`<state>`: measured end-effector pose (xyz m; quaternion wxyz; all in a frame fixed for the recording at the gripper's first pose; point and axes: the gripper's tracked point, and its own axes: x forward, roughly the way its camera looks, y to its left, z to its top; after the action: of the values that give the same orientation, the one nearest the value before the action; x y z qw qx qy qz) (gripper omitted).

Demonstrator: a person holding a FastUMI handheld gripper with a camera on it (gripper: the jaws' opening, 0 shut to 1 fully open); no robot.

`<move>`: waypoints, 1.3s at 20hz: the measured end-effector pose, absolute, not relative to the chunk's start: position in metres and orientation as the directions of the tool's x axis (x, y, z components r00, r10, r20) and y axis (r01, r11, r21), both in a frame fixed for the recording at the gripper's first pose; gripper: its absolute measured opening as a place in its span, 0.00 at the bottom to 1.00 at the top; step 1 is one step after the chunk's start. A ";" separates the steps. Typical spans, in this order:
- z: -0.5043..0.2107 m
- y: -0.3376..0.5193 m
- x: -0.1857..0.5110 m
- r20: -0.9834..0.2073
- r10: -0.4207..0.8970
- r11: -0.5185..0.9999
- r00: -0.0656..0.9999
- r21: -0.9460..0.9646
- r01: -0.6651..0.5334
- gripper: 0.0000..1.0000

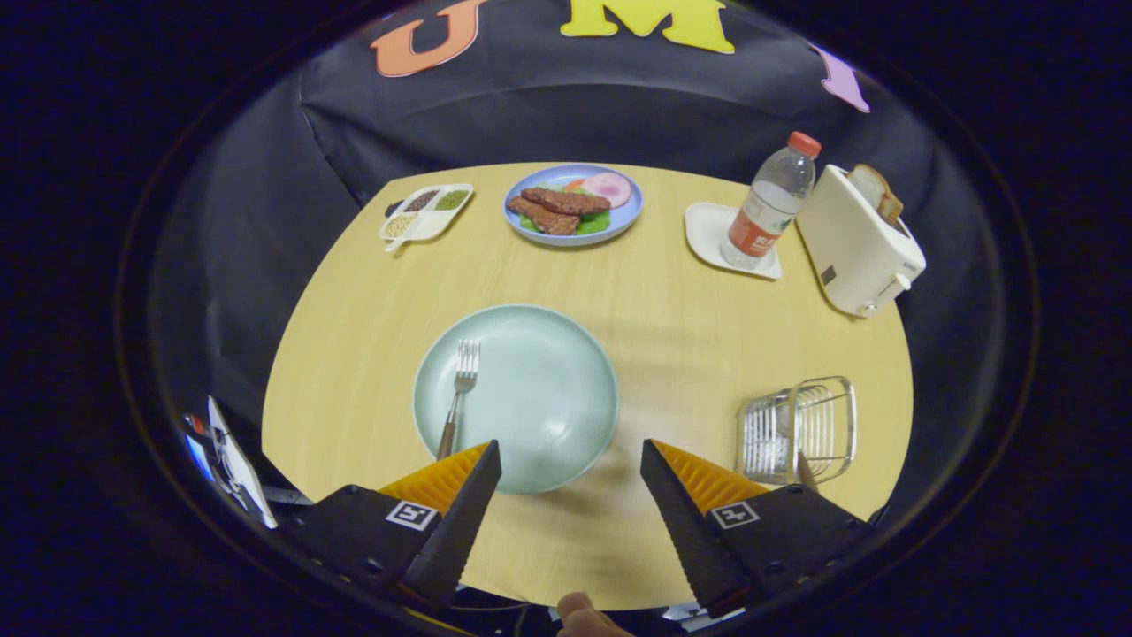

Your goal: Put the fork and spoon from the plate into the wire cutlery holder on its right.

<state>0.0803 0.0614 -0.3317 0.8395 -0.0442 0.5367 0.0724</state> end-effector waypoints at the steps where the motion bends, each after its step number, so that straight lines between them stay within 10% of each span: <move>1: -0.338 0.073 0.079 -0.914 0.082 0.986 0.396 0.016 -0.168 0.95; 11: -0.400 0.149 0.072 -0.950 0.099 0.991 0.296 0.068 -0.113 0.94; 18: -0.418 0.173 0.075 -0.956 0.095 0.991 0.278 0.065 -0.114 0.58; 26: -0.412 0.161 0.076 -0.953 0.054 0.996 0.297 0.030 -0.085 0.57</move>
<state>0.0760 0.1605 -0.4122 0.8053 -0.0131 0.5912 0.0431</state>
